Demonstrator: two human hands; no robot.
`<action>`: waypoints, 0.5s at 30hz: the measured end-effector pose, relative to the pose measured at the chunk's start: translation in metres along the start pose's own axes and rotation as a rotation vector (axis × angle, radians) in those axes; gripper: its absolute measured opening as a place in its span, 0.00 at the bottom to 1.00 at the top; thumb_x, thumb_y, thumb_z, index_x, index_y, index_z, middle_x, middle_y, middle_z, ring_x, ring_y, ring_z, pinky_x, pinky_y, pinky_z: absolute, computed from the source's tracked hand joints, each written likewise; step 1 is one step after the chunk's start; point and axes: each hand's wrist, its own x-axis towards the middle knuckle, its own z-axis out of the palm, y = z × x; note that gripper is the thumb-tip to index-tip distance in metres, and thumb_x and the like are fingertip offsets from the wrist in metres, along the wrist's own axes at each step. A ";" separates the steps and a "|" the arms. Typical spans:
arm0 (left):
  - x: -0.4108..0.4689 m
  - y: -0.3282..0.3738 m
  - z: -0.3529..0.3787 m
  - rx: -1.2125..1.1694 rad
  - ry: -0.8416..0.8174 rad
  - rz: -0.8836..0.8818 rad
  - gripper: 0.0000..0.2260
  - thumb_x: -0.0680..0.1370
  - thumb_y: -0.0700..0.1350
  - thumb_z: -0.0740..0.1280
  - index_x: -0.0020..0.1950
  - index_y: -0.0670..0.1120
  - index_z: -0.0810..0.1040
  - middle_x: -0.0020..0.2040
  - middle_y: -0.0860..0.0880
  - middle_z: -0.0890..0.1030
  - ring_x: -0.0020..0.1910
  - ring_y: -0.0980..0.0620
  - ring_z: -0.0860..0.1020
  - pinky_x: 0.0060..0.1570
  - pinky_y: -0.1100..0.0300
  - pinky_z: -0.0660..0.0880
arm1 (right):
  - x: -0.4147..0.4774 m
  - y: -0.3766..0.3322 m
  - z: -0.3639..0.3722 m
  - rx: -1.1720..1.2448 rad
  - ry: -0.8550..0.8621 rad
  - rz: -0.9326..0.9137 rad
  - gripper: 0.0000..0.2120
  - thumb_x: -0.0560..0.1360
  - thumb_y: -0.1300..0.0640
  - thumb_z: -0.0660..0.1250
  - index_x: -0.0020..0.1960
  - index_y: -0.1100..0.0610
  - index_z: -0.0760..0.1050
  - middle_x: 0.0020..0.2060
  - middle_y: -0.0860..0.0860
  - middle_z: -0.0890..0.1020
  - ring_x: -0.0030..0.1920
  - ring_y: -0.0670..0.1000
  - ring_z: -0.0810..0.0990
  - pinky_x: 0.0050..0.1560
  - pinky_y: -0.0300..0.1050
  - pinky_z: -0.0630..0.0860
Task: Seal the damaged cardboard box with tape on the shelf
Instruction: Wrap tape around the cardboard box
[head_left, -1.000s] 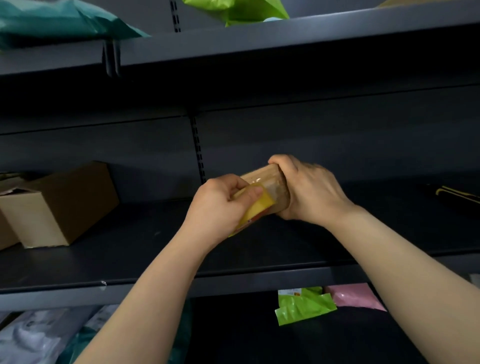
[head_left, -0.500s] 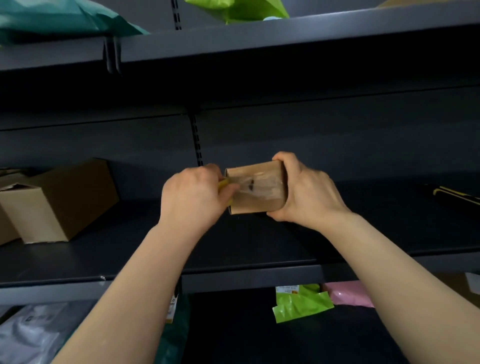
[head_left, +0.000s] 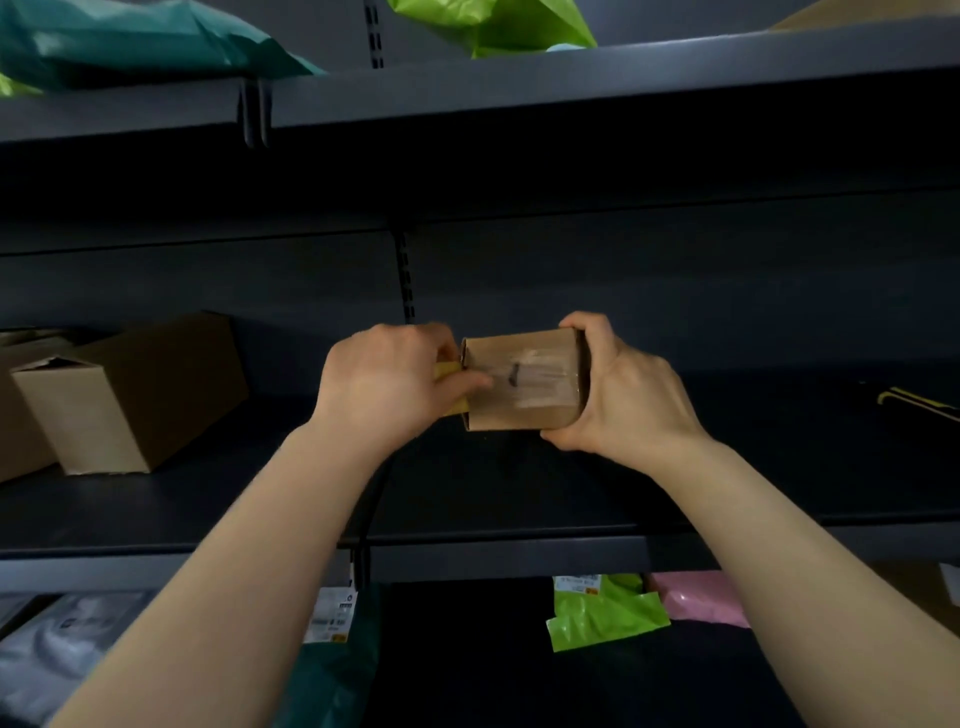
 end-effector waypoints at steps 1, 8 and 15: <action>0.001 -0.003 -0.003 -0.073 -0.074 -0.013 0.25 0.68 0.74 0.60 0.52 0.57 0.77 0.39 0.57 0.77 0.41 0.54 0.77 0.35 0.57 0.71 | 0.000 0.002 0.000 0.006 -0.005 -0.002 0.46 0.59 0.43 0.79 0.68 0.47 0.56 0.47 0.41 0.71 0.41 0.46 0.75 0.43 0.44 0.75; -0.007 -0.018 -0.035 -0.828 -0.420 0.070 0.09 0.73 0.54 0.71 0.53 0.57 0.79 0.40 0.45 0.83 0.40 0.49 0.83 0.40 0.56 0.81 | -0.003 0.011 0.002 -0.037 -0.008 -0.005 0.47 0.61 0.43 0.79 0.70 0.48 0.55 0.55 0.46 0.76 0.46 0.48 0.76 0.42 0.44 0.72; 0.002 -0.040 -0.011 -0.120 -0.334 0.047 0.06 0.78 0.57 0.66 0.53 0.60 0.73 0.48 0.55 0.79 0.43 0.56 0.75 0.41 0.56 0.72 | -0.002 0.000 0.005 0.032 -0.006 -0.008 0.46 0.59 0.42 0.79 0.68 0.45 0.55 0.45 0.40 0.72 0.40 0.45 0.77 0.41 0.44 0.76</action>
